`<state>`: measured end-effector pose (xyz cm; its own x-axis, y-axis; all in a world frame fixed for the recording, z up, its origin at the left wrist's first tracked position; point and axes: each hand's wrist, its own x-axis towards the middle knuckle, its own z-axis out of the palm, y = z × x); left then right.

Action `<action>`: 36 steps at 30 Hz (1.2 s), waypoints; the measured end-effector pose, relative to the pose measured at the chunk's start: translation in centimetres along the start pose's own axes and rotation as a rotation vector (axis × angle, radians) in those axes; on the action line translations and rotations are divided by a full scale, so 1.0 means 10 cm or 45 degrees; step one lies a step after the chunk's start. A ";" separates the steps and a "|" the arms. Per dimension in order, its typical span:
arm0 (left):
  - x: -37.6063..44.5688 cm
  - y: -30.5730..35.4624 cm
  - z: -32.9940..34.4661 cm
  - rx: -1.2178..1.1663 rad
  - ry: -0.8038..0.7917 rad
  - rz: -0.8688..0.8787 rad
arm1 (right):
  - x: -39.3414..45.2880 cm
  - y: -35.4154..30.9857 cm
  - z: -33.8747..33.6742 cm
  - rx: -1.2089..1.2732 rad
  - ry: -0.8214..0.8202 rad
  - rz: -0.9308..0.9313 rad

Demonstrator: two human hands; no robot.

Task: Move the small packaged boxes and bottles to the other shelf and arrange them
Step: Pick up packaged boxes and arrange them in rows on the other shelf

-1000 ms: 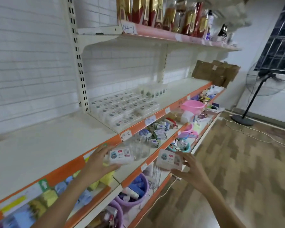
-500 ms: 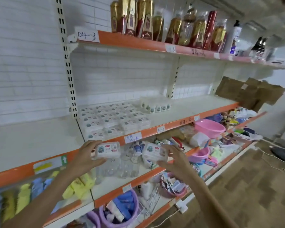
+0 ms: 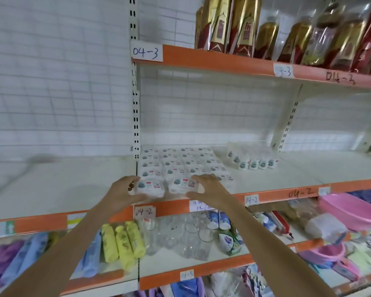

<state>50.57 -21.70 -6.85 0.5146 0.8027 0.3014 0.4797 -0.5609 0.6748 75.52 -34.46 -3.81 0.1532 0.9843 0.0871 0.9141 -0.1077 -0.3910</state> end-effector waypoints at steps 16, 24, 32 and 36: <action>0.07 -0.05 0.42 -0.339 0.224 -0.251 | 0.60 0.41 0.30 -0.277 0.069 -0.359; 0.08 0.04 0.49 -0.341 0.266 -0.358 | 0.66 0.51 0.38 -0.169 0.195 -0.498; 0.10 0.06 0.47 -0.334 0.211 -0.445 | 0.57 0.64 0.19 -0.149 0.357 -0.546; 0.09 0.03 0.48 -0.480 0.158 -0.538 | 0.47 1.07 0.00 -0.018 0.480 -0.079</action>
<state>54.65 -22.11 -9.62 0.2351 0.9718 0.0152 0.3270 -0.0938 0.9403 86.00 -31.01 -7.62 0.2228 0.8688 0.4423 0.9305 -0.0542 -0.3623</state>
